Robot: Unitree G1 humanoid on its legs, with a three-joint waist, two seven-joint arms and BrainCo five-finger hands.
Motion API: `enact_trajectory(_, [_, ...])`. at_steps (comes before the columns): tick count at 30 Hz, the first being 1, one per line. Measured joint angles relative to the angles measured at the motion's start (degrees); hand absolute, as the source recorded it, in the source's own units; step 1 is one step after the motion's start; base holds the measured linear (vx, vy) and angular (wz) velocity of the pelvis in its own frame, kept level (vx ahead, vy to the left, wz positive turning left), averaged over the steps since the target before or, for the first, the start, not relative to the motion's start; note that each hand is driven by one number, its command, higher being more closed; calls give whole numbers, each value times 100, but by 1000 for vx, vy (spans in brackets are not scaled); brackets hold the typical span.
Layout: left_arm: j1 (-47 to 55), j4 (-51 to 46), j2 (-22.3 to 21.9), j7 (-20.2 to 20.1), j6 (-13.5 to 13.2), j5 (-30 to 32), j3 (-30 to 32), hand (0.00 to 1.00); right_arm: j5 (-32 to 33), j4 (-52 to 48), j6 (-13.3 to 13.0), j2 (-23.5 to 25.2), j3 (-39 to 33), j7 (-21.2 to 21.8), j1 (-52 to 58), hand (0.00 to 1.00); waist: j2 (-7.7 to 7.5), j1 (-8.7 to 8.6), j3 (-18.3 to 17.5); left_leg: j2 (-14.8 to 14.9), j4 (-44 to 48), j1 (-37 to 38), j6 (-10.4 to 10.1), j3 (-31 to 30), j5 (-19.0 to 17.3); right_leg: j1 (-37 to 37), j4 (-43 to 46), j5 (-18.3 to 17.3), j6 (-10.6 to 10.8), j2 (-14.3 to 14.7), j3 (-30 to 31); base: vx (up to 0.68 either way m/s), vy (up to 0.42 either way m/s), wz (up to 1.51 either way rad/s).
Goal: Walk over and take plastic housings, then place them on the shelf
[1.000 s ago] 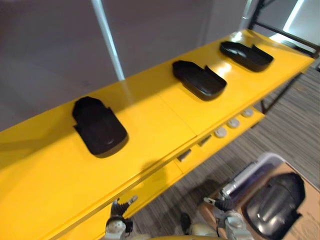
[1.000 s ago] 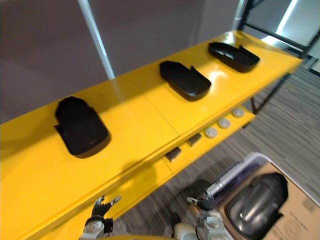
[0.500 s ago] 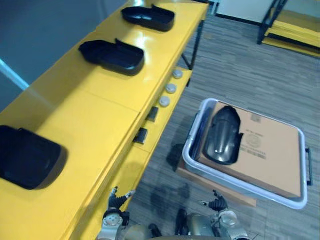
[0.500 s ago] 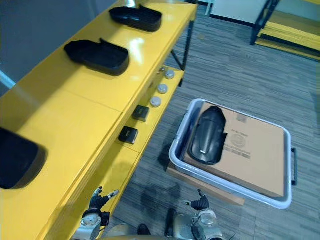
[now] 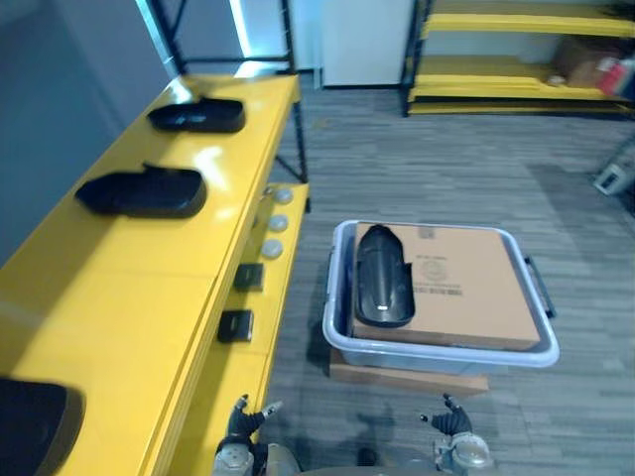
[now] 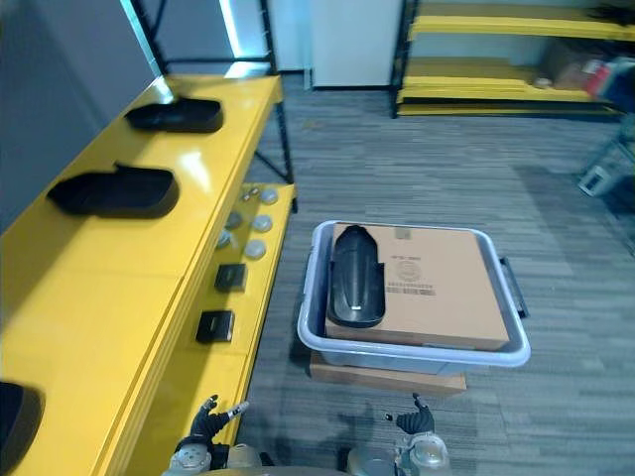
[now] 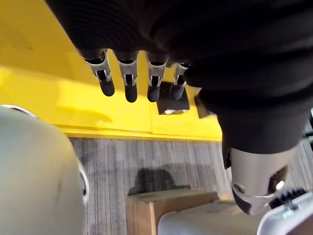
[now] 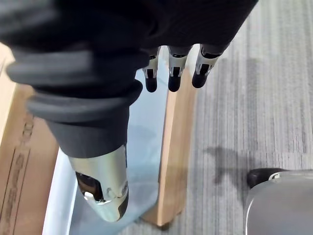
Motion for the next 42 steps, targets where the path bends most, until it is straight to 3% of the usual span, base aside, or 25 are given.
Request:
enact_trajectory(1, [2,3,24,0,-2,1,-21,0,2,-10,-10,19,-15,-2,47,0,-120,-37,-51,-102,-111,37,17,97,-26,-3,-60,19,104,-129,14,111,240,-28])
enact_trajectory(4, [-10,12,111,-1,0,3,-47,0,4,28,-3,62,-43,1,93,0,-279,-20,-117,-273,-332,137,201,344,11,-7,-183,20,283,-323,125,147,184,-19])
enact_trajectory(10, [-15,141,126,-5,20,4,-107,0,4,40,-4,122,-46,4,117,0,-179,60,-213,-437,-711,596,293,598,46,117,-190,92,421,-502,107,213,103,-34])
enact_trajectory(11, [3,138,139,-4,21,3,-113,0,3,46,16,139,-45,4,78,0,-162,70,-210,-429,-735,765,300,677,54,-10,270,15,543,-486,-16,202,42,-38])
enact_trajectory(14, [-44,133,173,-1,27,3,-220,0,7,41,19,149,-101,2,-3,0,-147,42,-166,-404,-682,1021,321,664,67,-471,1534,-80,640,-514,-502,117,17,-17])
enact_trajectory(16, [-99,126,231,1,30,2,-256,0,11,25,20,153,-106,2,-49,0,-151,61,-157,-387,-640,1075,322,625,66,-772,1722,-458,396,-730,-1113,138,-20,-3])
enact_trajectory(18, [-159,125,387,10,33,3,-276,0,-7,-23,25,207,-102,-33,-12,0,-385,45,-204,-465,-465,988,297,534,49,-817,804,123,358,-940,-1459,148,-81,18])
enact_trajectory(19, [-207,167,429,17,42,3,-264,0,-2,-16,29,202,-149,-92,13,0,-431,43,-187,-446,-366,969,210,427,-47,-758,649,65,540,-960,-1455,119,-99,10])
enact_trajectory(22, [-171,175,263,22,32,-2,-221,0,6,-26,29,73,-211,-159,-6,0,-222,47,-208,-227,-377,996,188,385,-62,-472,183,191,398,-736,-1514,192,-100,-5])
enact_trajectory(24, [-123,182,186,20,32,-4,-213,0,51,-63,29,18,-235,-167,17,0,-225,35,-201,-194,-162,998,76,330,9,-246,-33,250,350,-726,-1558,128,-53,2])
enact_trajectory(25, [-110,181,160,19,21,-11,-213,0,118,-219,27,14,-304,-228,59,0,-320,53,-159,-204,-47,938,2,314,-95,-92,-140,258,342,-789,-1557,132,-25,4])
enact_trajectory(26, [-92,180,158,19,18,-14,-213,0,129,-297,18,15,-382,-247,68,0,-315,45,-163,-197,-255,999,-25,309,-167,-45,-168,258,342,-792,-1566,90,17,12])
enact_trajectory(27, [-88,175,152,19,20,-15,-215,0,152,-504,14,0,-537,-267,78,0,-239,-24,-186,-141,-979,1081,-130,282,-51,-5,-185,258,343,-762,-1636,79,55,12])
enact_trajectory(29, [-47,168,180,22,25,-15,-211,0,157,-774,-12,-32,-710,-315,120,0,-163,-54,-271,-140,-1267,1224,-29,269,41,31,-344,335,467,-750,-1612,72,91,3])
enact_trajectory(32, [30,170,232,23,43,-16,-211,0,163,-1287,-68,21,-817,-388,316,0,-321,-39,-290,-262,-1094,1244,-26,332,42,319,-784,615,544,-858,-1609,59,135,-6])
enact_trajectory(34, [48,169,224,21,55,-14,-201,0,164,-1721,-66,35,-922,-425,544,0,-330,-46,-294,-330,-659,1184,-27,342,43,481,-878,773,519,-957,-1597,55,134,-10])
enact_trajectory(35, [65,161,220,18,53,-7,-84,0,160,-2127,-55,94,-1014,-466,658,0,-539,-36,-225,-445,-210,901,46,373,-161,575,-885,796,509,-1232,-1543,24,135,4])
enact_trajectory(36, [71,157,178,25,52,-5,-55,0,146,-2609,-48,139,-1207,-507,776,0,-392,-98,-313,-311,-1156,968,93,364,135,605,-904,839,583,-1248,-1529,25,139,8])
enact_trajectory(37, [72,129,49,84,78,-3,-51,0,133,-2897,-54,116,-1334,-528,903,0,-321,-153,-322,-257,-1277,961,98,318,252,597,-915,854,624,-1163,-1544,66,114,-9])
enact_trajectory(38, [99,9,-54,133,79,2,-39,0,88,-3307,-21,145,-1355,-532,977,0,-347,-86,-350,-328,-1293,1056,99,377,311,604,-939,861,659,-1238,-1502,70,127,-24])
enact_trajectory(42, [119,-1,52,102,28,11,-112,0,-224,-5133,-72,240,-1418,-529,1393,0,-557,-133,-417,-376,-1179,1031,96,416,316,608,-960,863,662,-1282,-1446,-2,37,-11])
